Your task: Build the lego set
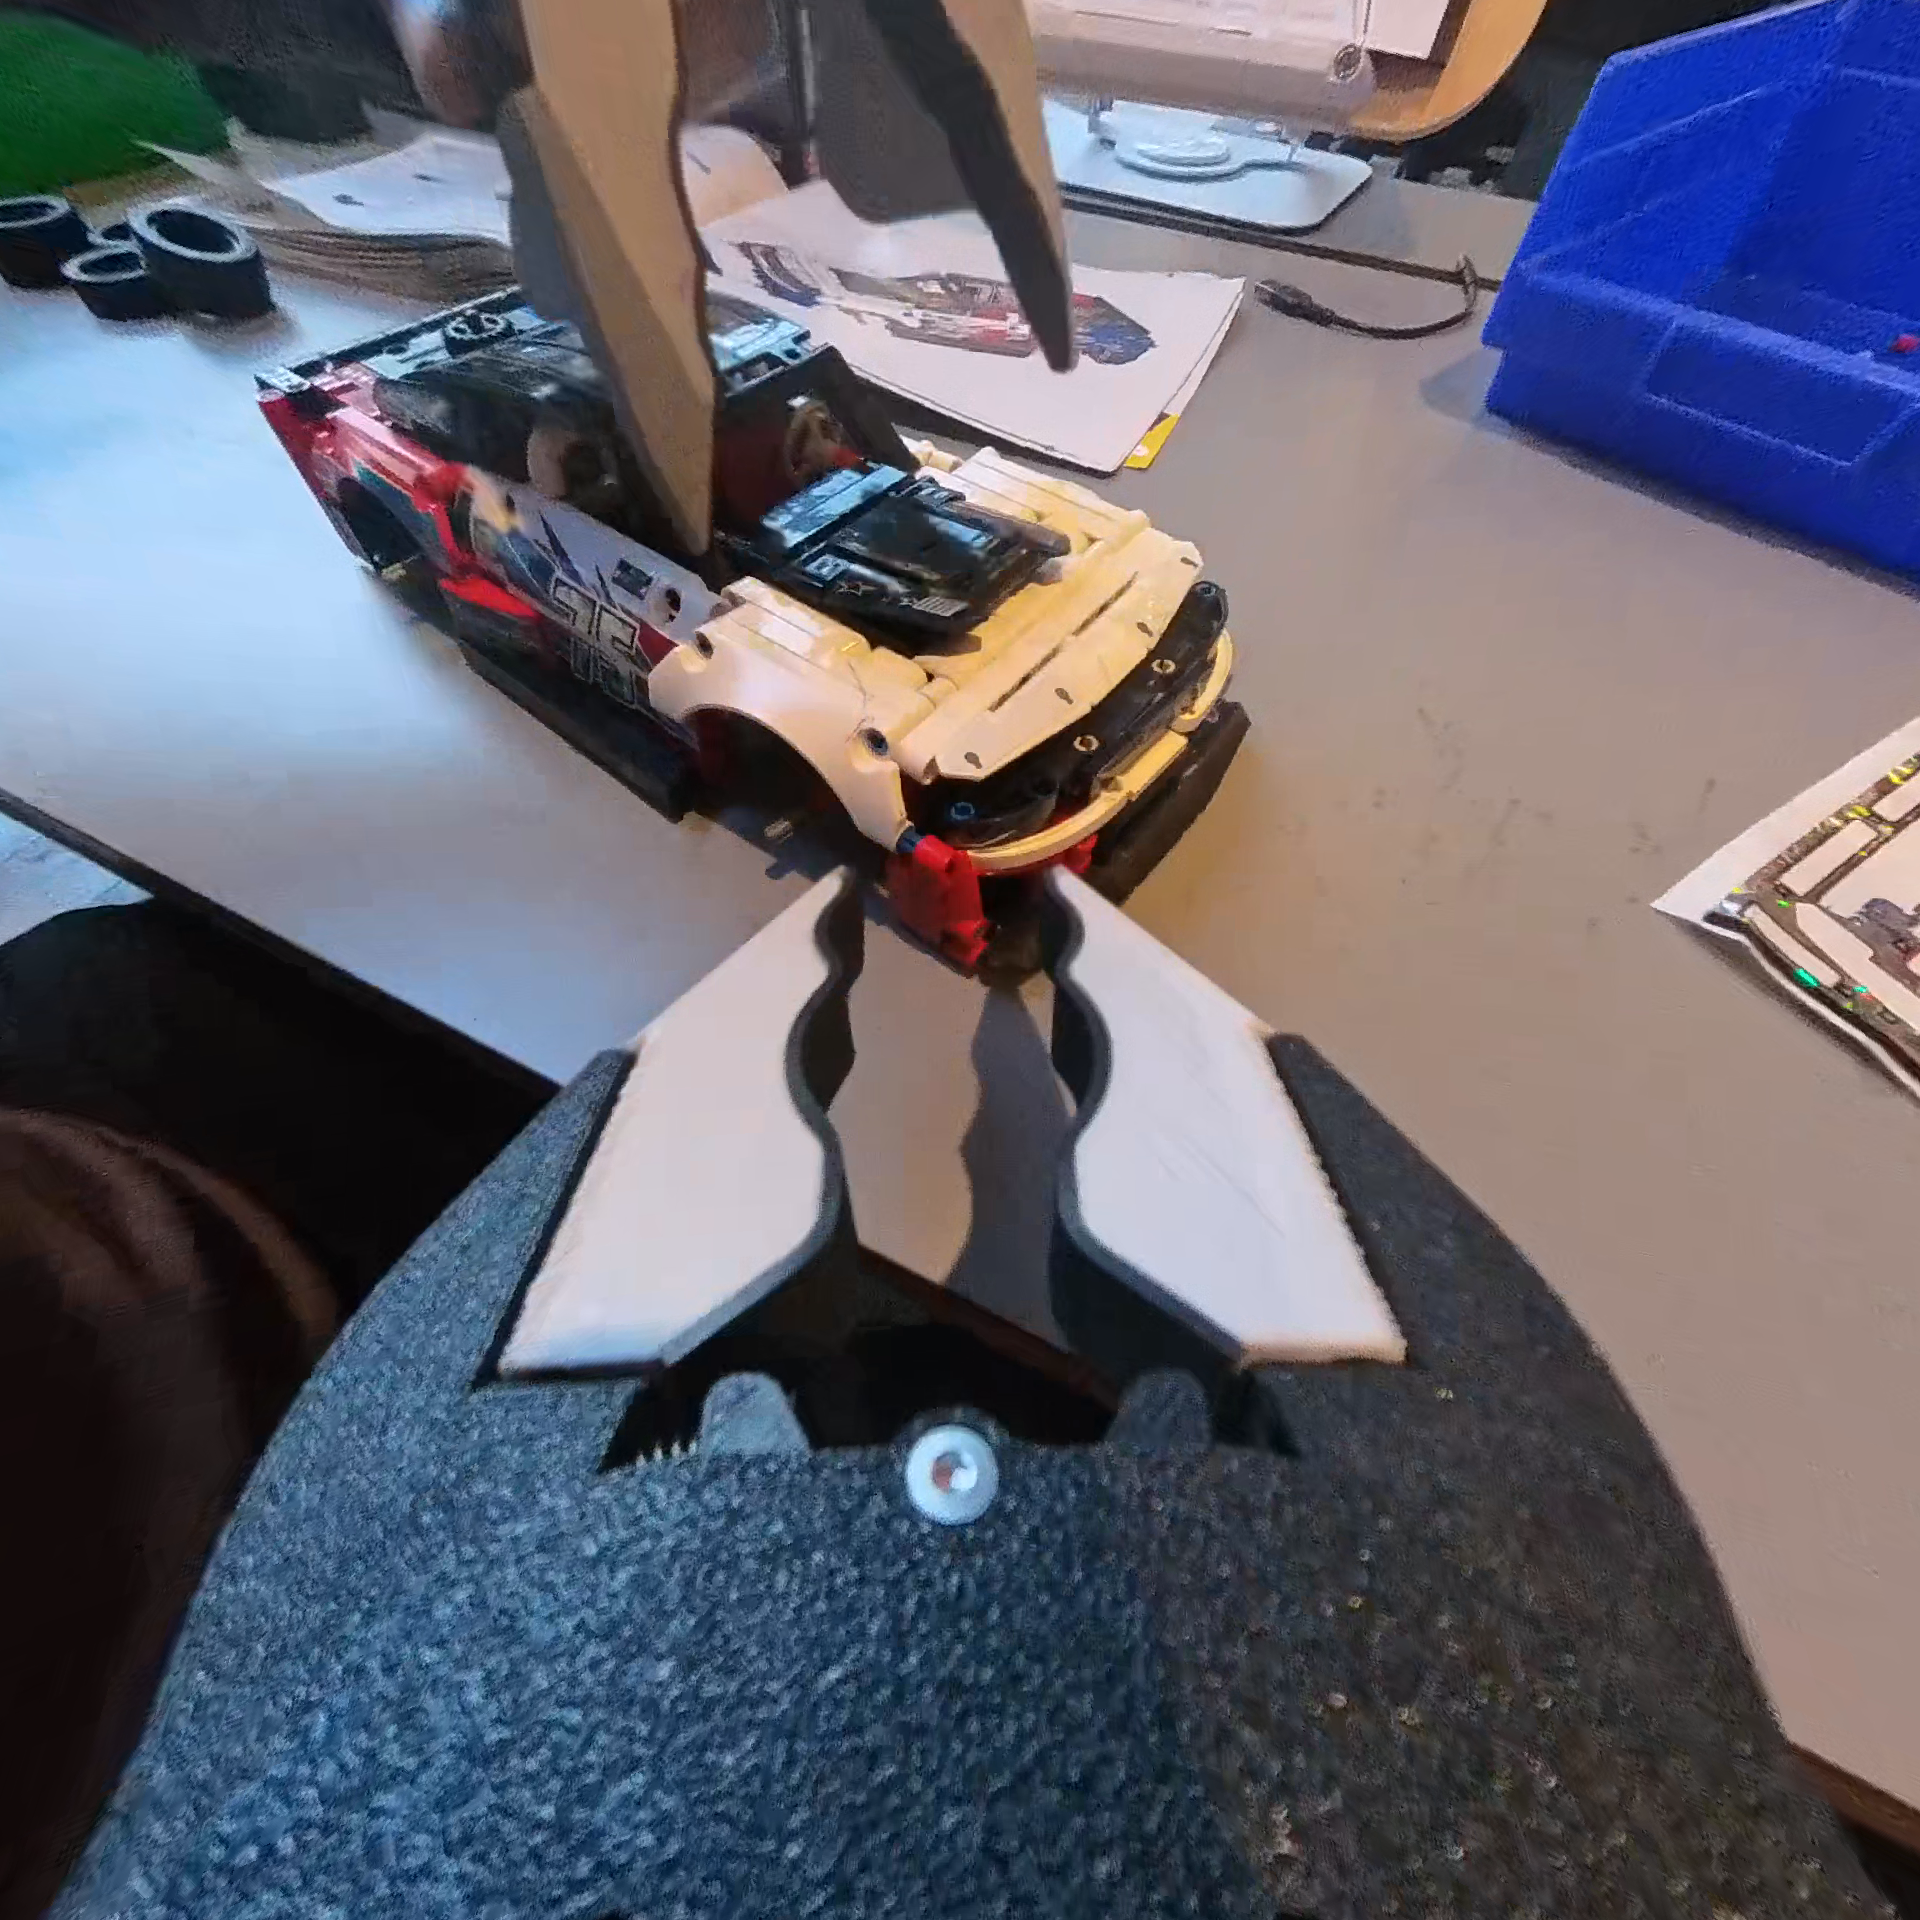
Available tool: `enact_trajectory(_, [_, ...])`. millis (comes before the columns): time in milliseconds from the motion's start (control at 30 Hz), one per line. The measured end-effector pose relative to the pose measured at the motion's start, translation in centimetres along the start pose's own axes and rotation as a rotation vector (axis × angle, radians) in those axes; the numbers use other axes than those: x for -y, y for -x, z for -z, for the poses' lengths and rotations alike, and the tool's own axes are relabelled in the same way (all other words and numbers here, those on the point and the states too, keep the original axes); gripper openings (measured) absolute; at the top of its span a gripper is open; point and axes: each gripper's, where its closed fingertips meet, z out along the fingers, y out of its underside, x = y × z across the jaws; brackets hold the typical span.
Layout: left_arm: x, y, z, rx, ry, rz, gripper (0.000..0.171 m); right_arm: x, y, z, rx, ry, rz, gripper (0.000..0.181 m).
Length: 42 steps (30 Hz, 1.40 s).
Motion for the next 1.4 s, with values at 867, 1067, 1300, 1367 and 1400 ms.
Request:
enact_trajectory(867, [-1.7, -1.6, -4.9, -0.054, 0.163, -0.061, 0.141, -0.9, 0.5, -1.7, -0.301, 0.113, -0.026, 0.025])
enact_trajectory(1067, [-1.6, -1.5, -4.9, -0.050, 0.164, -0.048, 0.141, -0.4, 0.6, -1.8, -0.309, 0.070, -0.097, 0.035])
enact_trajectory(1300, [-1.4, -1.3, -5.1, -0.025, 0.168, -0.004, 0.141, -0.4, -0.3, -2.0, -0.420, 0.111, -0.066, 0.026])
enact_trajectory(1367, [-1.4, -1.2, -5.1, -0.021, 0.175, 0.001, 0.142, -0.4, -0.3, -2.0, -0.448, 0.142, -0.026, 0.024])
enact_trajectory(1400, [-1.4, -1.2, -5.2, -0.019, 0.179, 0.004, 0.142, -0.4, -0.3, -2.0, -0.459, 0.161, 0.001, 0.023])
